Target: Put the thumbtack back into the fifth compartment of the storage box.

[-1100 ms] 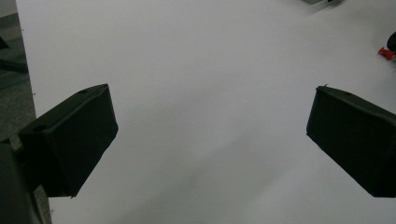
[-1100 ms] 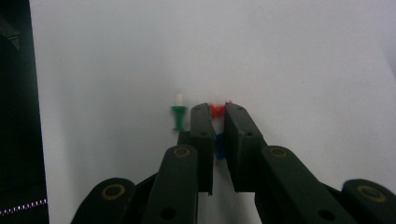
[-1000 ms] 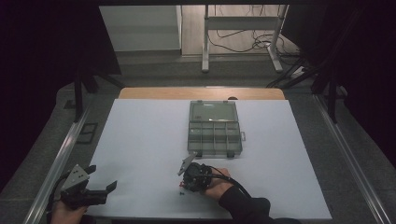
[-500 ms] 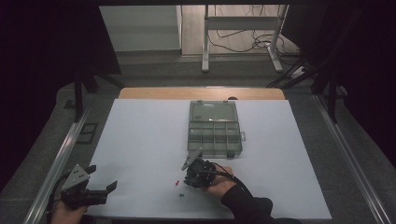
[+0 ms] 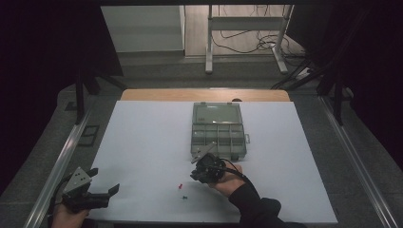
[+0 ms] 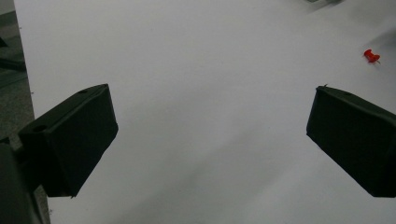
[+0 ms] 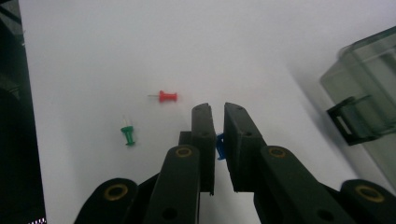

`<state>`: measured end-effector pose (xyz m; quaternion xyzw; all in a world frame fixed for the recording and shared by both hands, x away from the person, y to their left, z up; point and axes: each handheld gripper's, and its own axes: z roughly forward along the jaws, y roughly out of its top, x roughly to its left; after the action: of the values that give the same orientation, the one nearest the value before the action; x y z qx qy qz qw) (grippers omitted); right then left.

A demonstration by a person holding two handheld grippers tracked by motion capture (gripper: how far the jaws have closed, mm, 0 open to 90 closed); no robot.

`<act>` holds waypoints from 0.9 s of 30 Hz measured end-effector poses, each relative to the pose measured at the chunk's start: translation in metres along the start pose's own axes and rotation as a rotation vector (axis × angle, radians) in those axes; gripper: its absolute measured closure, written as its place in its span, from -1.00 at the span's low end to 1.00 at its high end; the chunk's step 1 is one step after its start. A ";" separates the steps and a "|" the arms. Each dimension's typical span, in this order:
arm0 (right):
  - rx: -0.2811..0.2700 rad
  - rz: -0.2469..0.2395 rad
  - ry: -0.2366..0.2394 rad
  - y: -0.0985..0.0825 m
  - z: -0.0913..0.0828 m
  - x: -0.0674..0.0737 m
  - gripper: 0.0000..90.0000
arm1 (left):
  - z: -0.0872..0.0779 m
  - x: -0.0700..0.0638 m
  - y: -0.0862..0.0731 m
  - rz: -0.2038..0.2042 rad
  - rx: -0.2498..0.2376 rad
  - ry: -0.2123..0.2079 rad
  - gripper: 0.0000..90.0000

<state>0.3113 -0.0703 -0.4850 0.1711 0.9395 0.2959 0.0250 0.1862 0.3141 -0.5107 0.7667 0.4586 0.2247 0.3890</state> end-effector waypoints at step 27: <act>-0.077 0.101 -0.091 0.019 -0.022 -0.050 0.84 | 0.000 0.001 0.000 -0.004 0.002 -0.002 -0.95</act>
<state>0.3603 -0.0848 -0.4587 0.2306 0.9153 0.3248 0.0593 0.1868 0.3145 -0.5109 0.7665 0.4599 0.2226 0.3891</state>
